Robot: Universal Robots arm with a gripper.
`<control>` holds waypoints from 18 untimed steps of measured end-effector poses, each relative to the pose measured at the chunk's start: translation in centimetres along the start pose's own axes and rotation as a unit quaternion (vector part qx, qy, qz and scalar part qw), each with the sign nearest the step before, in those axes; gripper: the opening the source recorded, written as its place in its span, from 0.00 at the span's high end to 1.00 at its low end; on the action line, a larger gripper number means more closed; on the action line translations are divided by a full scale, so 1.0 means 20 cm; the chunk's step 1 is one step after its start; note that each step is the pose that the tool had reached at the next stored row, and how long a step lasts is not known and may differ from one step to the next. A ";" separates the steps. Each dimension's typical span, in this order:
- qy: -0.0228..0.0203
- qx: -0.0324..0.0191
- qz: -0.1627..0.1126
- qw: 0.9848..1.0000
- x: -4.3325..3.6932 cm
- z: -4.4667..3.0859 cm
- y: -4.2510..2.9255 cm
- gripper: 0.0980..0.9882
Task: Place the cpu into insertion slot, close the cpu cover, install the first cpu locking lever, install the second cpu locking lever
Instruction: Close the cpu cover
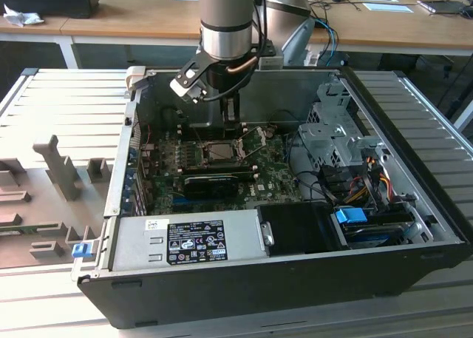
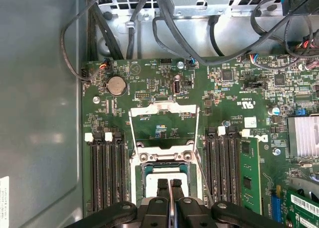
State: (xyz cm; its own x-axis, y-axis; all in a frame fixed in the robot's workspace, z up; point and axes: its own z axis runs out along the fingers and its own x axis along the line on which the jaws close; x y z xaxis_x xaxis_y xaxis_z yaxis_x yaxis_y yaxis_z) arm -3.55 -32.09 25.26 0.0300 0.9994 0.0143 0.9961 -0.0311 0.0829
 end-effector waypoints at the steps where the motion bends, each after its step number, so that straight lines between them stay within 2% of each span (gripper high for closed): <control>1: 0.000 0.000 0.000 1.000 0.000 -0.005 0.000 0.93; 7: 0.000 0.000 0.000 1.000 0.001 -0.039 0.003 0.93; 8: 0.000 0.001 0.000 1.000 0.001 -0.037 0.044 0.93; 9: 0.000 0.001 0.000 1.000 0.002 -0.035 0.064 0.93; 11: 0.000 0.001 0.000 1.000 0.003 -0.034 0.082 0.93; 16: 0.000 0.001 0.000 1.000 0.003 -0.033 0.092 0.93; 18: 0.000 0.001 0.000 1.000 0.004 -0.031 0.112 0.93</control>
State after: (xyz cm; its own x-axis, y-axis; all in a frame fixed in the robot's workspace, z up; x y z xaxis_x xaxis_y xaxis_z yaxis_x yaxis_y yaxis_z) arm -1.36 -32.09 26.07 0.0300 0.9994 0.0144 0.9962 -0.0311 0.0816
